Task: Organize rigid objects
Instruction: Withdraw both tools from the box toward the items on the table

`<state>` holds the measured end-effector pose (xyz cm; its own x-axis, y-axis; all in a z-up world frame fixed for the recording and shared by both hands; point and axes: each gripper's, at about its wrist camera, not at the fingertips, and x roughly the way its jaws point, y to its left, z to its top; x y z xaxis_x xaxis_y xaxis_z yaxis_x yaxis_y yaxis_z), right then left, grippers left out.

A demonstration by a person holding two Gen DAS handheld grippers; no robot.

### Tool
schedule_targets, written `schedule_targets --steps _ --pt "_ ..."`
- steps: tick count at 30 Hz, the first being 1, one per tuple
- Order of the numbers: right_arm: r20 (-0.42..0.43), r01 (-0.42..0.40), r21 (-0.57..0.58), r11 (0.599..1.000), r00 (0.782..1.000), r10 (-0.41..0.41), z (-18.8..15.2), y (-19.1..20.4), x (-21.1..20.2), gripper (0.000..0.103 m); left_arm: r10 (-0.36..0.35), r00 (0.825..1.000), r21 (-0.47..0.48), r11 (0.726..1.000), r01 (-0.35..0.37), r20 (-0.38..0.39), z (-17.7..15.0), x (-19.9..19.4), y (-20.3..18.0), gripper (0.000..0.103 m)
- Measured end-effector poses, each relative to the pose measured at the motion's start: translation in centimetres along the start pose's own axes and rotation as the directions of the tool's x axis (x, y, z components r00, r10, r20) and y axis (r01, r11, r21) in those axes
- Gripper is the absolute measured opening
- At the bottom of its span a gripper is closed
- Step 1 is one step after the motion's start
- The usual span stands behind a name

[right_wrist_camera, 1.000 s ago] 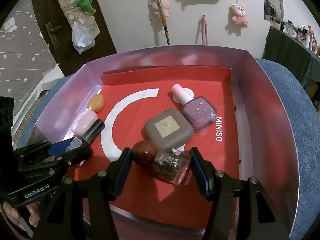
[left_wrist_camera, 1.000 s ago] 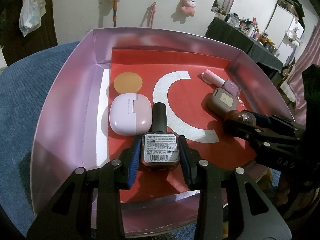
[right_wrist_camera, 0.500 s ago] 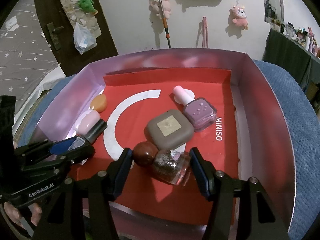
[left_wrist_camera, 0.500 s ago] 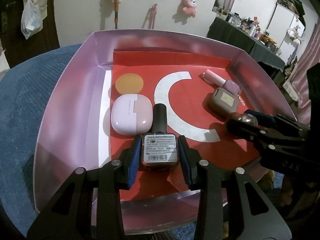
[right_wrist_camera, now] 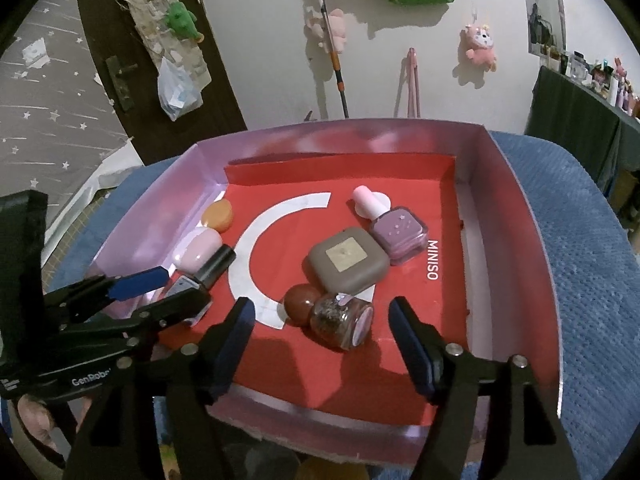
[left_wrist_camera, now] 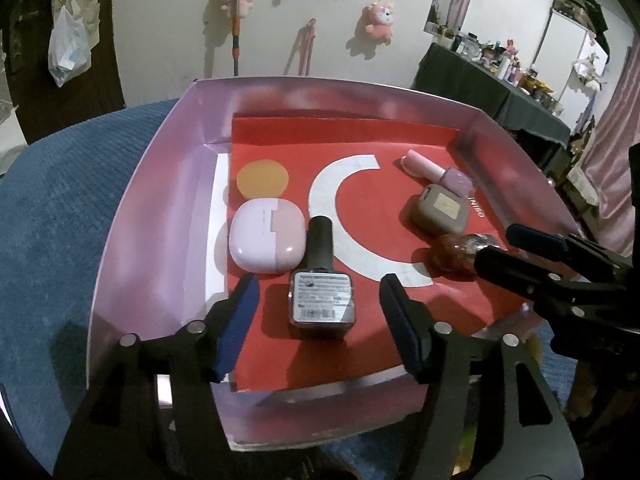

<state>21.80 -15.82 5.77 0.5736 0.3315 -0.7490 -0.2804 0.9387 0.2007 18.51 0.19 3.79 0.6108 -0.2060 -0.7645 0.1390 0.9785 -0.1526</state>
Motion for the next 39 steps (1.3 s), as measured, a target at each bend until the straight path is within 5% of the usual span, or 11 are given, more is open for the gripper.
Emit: schedule_targets --steps 19,24,39 --pt "0.084 -0.043 0.009 0.999 0.996 0.042 -1.1 0.6 -4.0 0.094 0.030 0.998 0.040 0.999 -0.032 0.062 -0.9 -3.0 -1.6 0.098" --pt "0.106 -0.059 0.014 0.998 0.993 0.057 -1.5 0.7 -4.9 0.103 0.032 0.997 0.040 0.999 -0.035 0.076 -1.4 -3.8 -1.7 0.098" --pt "0.181 -0.083 0.008 0.997 0.980 0.080 -2.9 1.4 -7.8 0.103 0.033 0.992 0.063 0.997 -0.041 0.124 -3.0 -6.0 -2.8 0.103"
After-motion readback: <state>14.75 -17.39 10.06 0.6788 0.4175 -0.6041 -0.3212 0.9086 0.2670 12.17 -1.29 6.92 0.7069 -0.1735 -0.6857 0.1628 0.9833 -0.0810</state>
